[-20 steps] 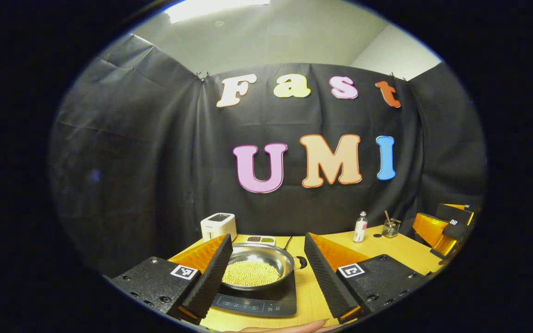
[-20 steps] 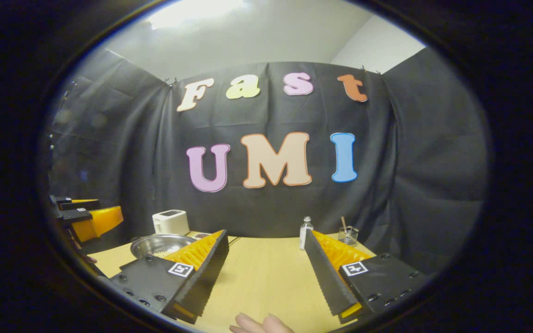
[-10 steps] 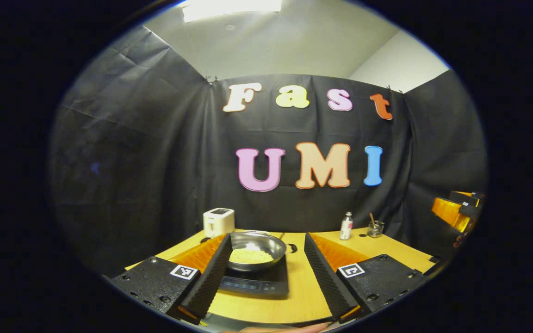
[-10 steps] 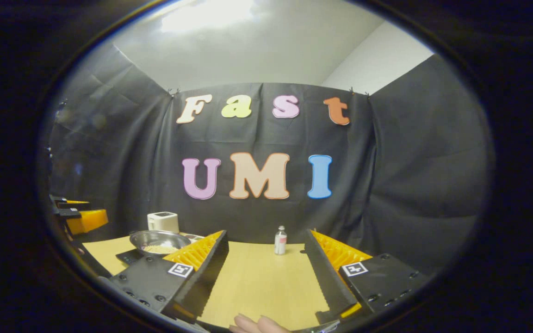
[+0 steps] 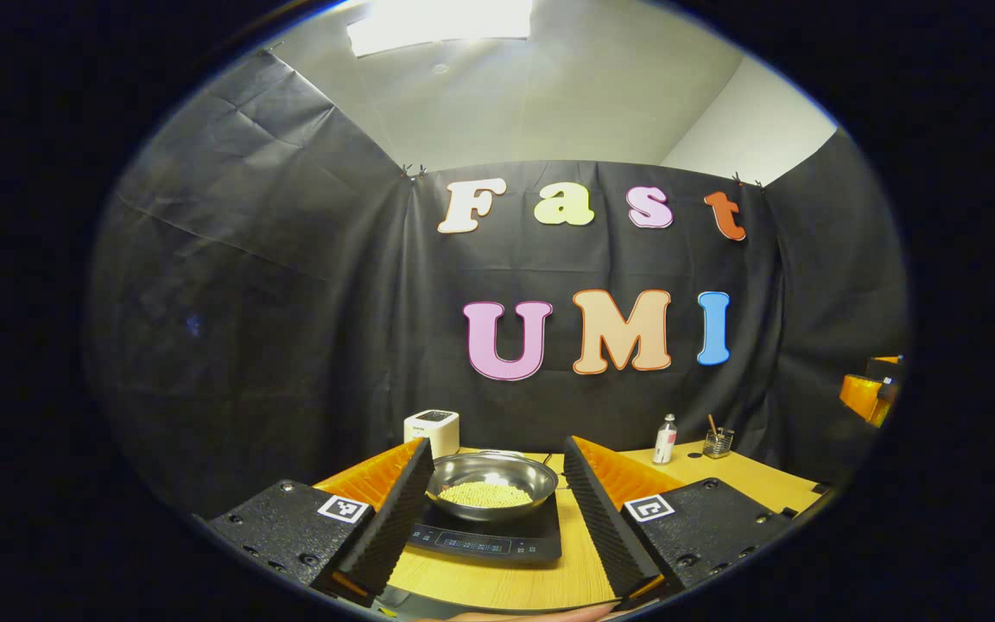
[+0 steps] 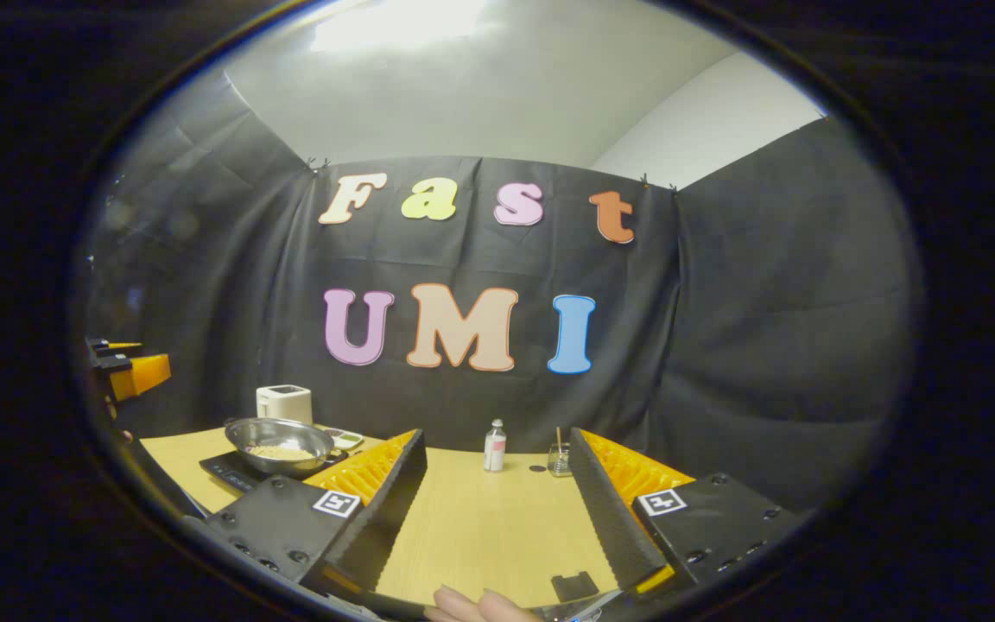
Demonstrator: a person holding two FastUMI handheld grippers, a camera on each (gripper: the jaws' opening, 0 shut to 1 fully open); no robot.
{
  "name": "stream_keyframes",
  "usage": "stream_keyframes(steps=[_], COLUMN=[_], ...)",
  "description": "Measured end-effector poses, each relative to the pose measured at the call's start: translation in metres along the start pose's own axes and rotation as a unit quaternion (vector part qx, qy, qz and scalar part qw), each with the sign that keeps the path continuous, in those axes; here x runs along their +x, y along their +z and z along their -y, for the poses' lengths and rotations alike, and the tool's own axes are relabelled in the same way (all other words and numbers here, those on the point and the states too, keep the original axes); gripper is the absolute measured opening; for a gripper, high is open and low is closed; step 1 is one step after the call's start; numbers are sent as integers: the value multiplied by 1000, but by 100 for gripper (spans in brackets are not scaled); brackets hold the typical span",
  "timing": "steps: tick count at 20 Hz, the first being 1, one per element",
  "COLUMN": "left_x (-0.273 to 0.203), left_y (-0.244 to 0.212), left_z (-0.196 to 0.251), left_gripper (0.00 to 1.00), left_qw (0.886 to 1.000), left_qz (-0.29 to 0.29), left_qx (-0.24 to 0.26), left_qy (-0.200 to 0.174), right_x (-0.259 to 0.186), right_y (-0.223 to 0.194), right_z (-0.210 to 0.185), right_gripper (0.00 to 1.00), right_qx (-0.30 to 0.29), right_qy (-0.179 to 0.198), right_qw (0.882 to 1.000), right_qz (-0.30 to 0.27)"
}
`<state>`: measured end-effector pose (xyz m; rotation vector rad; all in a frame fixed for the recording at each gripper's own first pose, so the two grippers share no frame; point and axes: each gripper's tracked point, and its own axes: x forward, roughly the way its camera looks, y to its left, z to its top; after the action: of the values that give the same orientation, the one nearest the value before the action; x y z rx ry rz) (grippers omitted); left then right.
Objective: First push the handle of the pot to place it horizontally, then grasp the pot with both hands and set it on the induction cooktop.
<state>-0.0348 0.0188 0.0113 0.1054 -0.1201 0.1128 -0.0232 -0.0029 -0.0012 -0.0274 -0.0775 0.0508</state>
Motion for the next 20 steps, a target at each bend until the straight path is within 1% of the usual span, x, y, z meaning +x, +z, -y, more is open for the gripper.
stream_keyframes(steps=[3, 4, 6, 7, 11, 17, 18, 20], left_x=[4, 5, 6, 6, 7, 7, 7, 6], left_y=[-7, -8, -9, -10, -11, -13, -13, -12], left_z=[-3, -4, -5, -6, -6, -4, -4, -3], left_gripper=[91, 92, 91, 92, 92, 91, 92, 91], left_qw=[1000, 1000, 1000, 1000, 1000, 1000, 1000, 1000], left_qz=[-11, -14, -15, -16, -16, -18, -18, -16], left_qx=[-4, -4, -3, -2, -2, -1, 0, 1], left_qy=[2, 4, 5, 6, 5, 1, 2, 0], right_x=[2, 2, 2, 3, 7, 6, 6, 6], right_y=[-1, -3, -4, -4, -8, -9, -8, -9], right_z=[1, 3, 9, 10, 16, 16, 16, 15], right_gripper=[98, 99, 99, 99, 98, 99, 99, 99], right_qx=[16, 19, 31, 37, 56, 55, 55, 54], right_qy=[1, 0, -4, -4, -5, -3, -4, -2], right_qw=[1000, 1000, 1000, 999, 998, 998, 998, 998], right_qz=[1, -3, -4, -7, -12, -12, -10, -13])
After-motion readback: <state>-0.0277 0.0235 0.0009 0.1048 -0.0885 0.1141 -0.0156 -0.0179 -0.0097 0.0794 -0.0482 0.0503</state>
